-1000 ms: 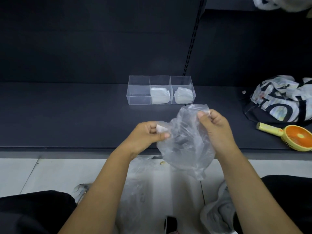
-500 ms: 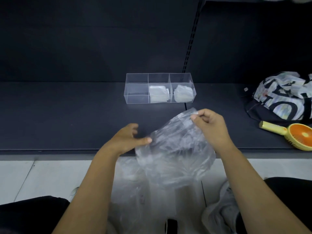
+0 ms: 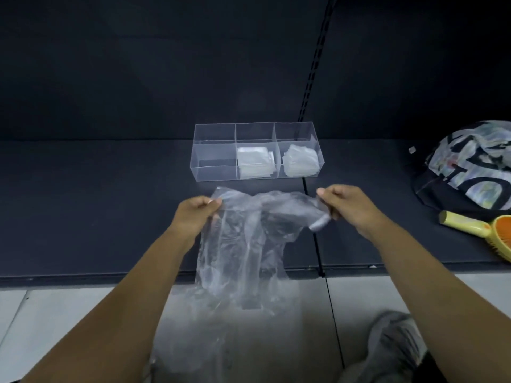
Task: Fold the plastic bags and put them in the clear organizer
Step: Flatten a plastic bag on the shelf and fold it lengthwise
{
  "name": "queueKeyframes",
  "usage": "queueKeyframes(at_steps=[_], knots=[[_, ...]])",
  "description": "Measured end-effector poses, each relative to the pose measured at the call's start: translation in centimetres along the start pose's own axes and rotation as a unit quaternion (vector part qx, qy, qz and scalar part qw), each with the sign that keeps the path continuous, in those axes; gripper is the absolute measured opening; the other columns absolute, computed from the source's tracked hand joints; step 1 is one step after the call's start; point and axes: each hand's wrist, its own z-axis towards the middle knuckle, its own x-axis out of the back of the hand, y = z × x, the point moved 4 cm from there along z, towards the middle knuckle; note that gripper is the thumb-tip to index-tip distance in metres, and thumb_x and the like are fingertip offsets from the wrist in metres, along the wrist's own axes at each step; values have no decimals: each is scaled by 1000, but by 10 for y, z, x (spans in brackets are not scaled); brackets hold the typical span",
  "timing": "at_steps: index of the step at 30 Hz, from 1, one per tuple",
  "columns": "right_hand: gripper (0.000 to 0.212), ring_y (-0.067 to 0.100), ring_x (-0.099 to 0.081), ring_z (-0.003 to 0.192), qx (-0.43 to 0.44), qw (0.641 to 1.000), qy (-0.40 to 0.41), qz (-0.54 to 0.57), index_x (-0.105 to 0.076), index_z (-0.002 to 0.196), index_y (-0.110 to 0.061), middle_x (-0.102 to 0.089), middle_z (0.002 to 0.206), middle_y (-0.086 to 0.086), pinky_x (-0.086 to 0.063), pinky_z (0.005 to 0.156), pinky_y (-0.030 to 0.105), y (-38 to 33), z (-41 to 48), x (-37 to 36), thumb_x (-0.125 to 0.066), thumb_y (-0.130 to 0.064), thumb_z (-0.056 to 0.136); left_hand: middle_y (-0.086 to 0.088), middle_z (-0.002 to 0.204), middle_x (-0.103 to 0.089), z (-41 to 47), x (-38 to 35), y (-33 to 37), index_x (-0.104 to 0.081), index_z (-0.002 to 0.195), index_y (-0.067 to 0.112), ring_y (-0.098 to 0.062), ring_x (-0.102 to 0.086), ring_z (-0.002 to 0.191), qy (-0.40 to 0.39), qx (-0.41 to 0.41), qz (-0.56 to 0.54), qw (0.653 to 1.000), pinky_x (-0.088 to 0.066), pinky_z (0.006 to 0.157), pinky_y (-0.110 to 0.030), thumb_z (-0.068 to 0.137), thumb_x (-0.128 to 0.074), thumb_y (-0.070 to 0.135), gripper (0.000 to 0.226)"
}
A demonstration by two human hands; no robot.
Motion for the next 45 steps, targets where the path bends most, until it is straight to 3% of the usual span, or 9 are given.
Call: queueKeyframes(at_steps=[9,13,17,20,24,29,33,37,45], knots=[[49,7,-61,106,-23,978,-191,75,-52,130,-38,-61,115,-5,-50,90,24,21,9,-50,-59,-52,83,-5,56,-58,27,13,-44,-62,63,10,-13,-47,48,41,44,-17,998,-40,56,-25,90,-66,25,31],[8,13,-61,94,-43,984,-175,12,-66,87,-20,-65,92,-2,-48,83,23,23,29,-64,-66,-27,89,-1,52,-58,34,16,-47,-62,62,10,-10,-48,45,42,48,-23,998,-42,56,-25,90,-66,27,33],[36,14,-58,79,-63,983,-171,30,-63,80,-4,-63,78,2,-48,80,23,26,38,-46,-61,-39,89,-5,68,-63,40,26,-50,-63,70,13,-17,-55,61,85,79,-59,992,-48,65,-30,90,-66,27,25],[50,13,-65,81,-94,987,-114,56,-68,98,-1,-69,85,5,-53,74,21,29,47,-18,-65,-47,82,-6,62,-59,46,34,-51,-60,66,14,-18,-51,54,92,103,-78,987,-45,58,-29,90,-66,27,28],[4,4,-55,48,-72,996,39,42,-67,83,-8,-63,56,0,-44,47,12,25,58,3,-68,-6,86,0,59,-62,49,35,-46,-61,70,15,-13,-56,52,82,120,-89,985,-49,58,-26,89,-67,28,24],[13,9,-56,59,-96,969,211,85,-63,103,-6,-64,79,6,-45,55,15,29,37,3,-59,-8,91,-1,84,-64,38,42,-46,-65,89,15,-16,-60,69,102,159,-132,973,-54,61,-28,88,-66,38,23],[14,8,-59,69,-84,995,-39,43,-68,101,-13,-67,88,2,-47,59,17,30,-19,-47,-59,-22,94,1,112,-61,10,54,-71,-57,119,13,-23,-60,104,10,235,-121,964,-48,83,-39,86,-58,57,54],[25,6,-60,95,-117,949,-290,-48,-66,112,-27,-66,107,-8,-46,71,17,39,-68,-96,-61,-38,91,2,105,-64,-26,62,-97,-59,104,16,-18,-60,94,-74,280,-118,950,-46,81,-36,88,-52,59,47],[36,10,-61,101,-127,950,-280,-48,-67,104,-15,-65,107,-3,-47,91,22,45,-80,-97,-73,-40,78,-3,67,-71,-70,48,-115,-61,90,13,-18,-63,69,-11,272,-139,952,-51,57,-25,90,-65,25,12]])
